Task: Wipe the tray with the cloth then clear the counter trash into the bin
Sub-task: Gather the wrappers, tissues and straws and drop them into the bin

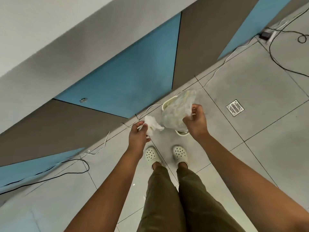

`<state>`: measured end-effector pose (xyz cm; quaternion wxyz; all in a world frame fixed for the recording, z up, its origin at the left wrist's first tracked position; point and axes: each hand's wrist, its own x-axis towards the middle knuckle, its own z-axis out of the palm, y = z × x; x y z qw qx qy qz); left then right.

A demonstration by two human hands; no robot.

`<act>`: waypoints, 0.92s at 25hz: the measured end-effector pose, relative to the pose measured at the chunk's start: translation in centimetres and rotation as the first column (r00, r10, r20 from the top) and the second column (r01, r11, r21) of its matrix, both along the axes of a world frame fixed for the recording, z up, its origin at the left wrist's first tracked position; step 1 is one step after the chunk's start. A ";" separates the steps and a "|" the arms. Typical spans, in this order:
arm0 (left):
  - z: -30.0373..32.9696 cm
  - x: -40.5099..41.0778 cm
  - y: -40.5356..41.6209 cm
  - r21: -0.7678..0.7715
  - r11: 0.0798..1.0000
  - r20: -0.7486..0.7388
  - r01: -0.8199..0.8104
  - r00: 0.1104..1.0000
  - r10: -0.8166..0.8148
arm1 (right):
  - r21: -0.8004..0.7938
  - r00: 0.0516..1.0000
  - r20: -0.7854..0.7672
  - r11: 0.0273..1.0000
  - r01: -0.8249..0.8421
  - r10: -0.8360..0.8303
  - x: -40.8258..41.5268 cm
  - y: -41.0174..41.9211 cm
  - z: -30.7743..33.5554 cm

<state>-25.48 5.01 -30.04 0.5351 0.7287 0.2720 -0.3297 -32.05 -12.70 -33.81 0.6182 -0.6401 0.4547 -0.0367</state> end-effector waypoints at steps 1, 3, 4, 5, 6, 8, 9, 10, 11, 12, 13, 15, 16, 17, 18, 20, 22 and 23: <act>-1.2 0.0 -0.3 -0.001 1.000 -0.019 0.001 1.000 -0.001 | -0.001 0.999 -0.036 1.000 -0.005 0.005 -0.2 0.1 -1.6; -3.7 0.1 -1.1 -0.010 1.000 -0.034 0.028 0.999 -0.028 | 0.008 0.998 -0.059 1.000 -0.012 0.012 -0.3 0.2 -4.5; -4.7 0.2 -1.5 -0.011 0.999 -0.037 0.048 0.998 -0.048 | 0.012 0.997 -0.073 1.000 -0.011 0.012 -0.4 0.1 -5.8; -5.6 0.3 -1.8 -0.012 0.998 -0.041 0.063 0.997 -0.063 | 0.017 0.996 -0.089 1.000 -0.006 0.008 -0.5 -0.1 -7.0; -6.8 0.4 -2.3 -0.015 0.997 -0.051 0.073 0.996 -0.074 | 0.021 0.994 -0.108 1.000 0.003 0.000 -0.7 -0.3 -8.4; -9.2 0.7 -3.1 -0.027 0.996 -0.074 0.080 0.994 -0.082 | 0.018 0.986 -0.166 1.000 0.000 0.003 -1.2 -0.8 -11.4; -10.4 0.8 -3.6 -0.031 0.996 -0.081 0.085 0.993 -0.087 | 0.004 0.980 -0.200 1.000 -0.006 0.007 -1.5 -1.0 -12.8; -11.5 1.0 -4.0 -0.032 0.995 -0.085 0.093 0.992 -0.096 | -0.009 0.972 -0.235 1.000 -0.001 -0.001 -1.8 -1.2 -14.2; -12.6 1.2 -4.3 -0.033 0.994 -0.087 0.100 0.991 -0.103 | -0.017 0.964 -0.266 1.000 0.010 -0.014 -2.0 -1.4 -15.4; -13.4 1.3 -4.7 -0.033 0.994 -0.090 0.105 0.990 -0.108 | -0.017 0.956 -0.293 1.000 0.019 -0.023 -2.2 -1.5 -16.2; -14.4 1.5 -5.0 -0.030 0.993 -0.095 0.111 0.989 -0.113 | -0.011 0.949 -0.314 1.000 0.019 -0.021 -2.2 -1.6 -17.1; -16.5 1.8 -5.7 -0.029 0.994 -0.114 0.106 0.988 -0.109 | -0.004 0.945 -0.326 1.000 -0.009 0.007 -2.2 -1.7 -18.8; -17.5 2.0 -6.1 -0.036 0.995 -0.123 0.098 0.987 -0.101 | -0.004 0.946 -0.322 1.000 -0.020 0.018 -2.0 -1.7 -19.6; -18.3 2.1 -6.5 -0.046 0.995 -0.130 0.093 0.987 -0.098 | -0.008 0.947 -0.321 1.000 -0.025 0.021 -1.8 -1.8 -20.3; -19.1 2.3 -6.9 -0.057 0.994 -0.133 0.093 0.986 -0.100 | -0.010 0.947 -0.322 1.000 -0.027 0.022 -1.5 -2.0 -21.0; -20.5 2.6 -7.7 -0.084 0.991 -0.127 0.102 0.986 -0.112 | -0.003 0.948 -0.317 1.000 -0.030 0.027 -0.6 -2.2 -22.5; -21.7 3.1 -8.3 -0.103 0.988 -0.111 0.112 0.986 -0.124 | -0.018 0.950 -0.309 0.999 -0.044 0.036 0.3 -2.3 -23.8; -22.4 3.5 -8.7 -0.106 0.987 -0.105 0.119 0.986 -0.130 | -0.043 0.948 -0.316 0.997 -0.059 0.042 0.7 -2.5 -24.5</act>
